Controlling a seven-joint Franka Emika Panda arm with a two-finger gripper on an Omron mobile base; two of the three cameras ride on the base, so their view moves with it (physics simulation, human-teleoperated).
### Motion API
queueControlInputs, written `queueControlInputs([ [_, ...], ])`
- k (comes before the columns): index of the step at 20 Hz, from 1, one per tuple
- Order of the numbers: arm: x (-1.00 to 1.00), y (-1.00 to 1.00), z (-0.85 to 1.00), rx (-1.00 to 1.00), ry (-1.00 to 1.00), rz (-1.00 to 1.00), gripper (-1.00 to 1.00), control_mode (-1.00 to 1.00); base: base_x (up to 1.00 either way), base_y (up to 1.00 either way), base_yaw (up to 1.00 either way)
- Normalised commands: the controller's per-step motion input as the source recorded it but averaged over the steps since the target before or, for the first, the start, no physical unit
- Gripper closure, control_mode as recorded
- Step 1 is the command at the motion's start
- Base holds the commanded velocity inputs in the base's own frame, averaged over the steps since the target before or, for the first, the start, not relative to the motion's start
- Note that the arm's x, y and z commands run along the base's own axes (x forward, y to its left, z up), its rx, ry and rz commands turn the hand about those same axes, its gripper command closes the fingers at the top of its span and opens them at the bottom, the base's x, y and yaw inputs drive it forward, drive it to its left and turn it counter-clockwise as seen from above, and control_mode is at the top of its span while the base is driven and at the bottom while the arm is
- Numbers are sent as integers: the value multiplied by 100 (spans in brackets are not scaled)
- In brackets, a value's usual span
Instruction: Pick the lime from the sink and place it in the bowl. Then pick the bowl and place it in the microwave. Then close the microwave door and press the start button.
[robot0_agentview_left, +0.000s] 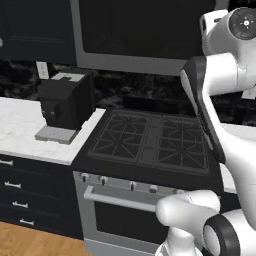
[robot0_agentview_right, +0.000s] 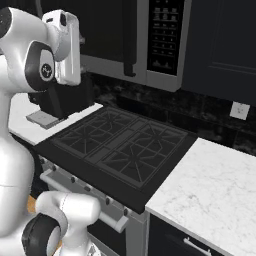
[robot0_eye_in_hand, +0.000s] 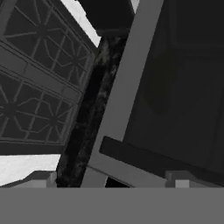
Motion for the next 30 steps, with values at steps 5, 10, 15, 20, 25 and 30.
queueControlInputs([
  [5,-45,1,0,41,-18,-43,-100,-100,0,0,0],
  [10,-47,0,0,57,-27,-36,-100,-100,0,0,0],
  [15,-32,0,0,68,-37,-28,-100,-100,0,0,0],
  [20,-28,0,-3,60,-41,-17,-100,-100,0,0,0],
  [25,-24,0,-13,34,-46,-7,-100,-100,0,0,0],
  [30,-1,-15,-4,7,-8,0,100,-100,0,0,0],
])
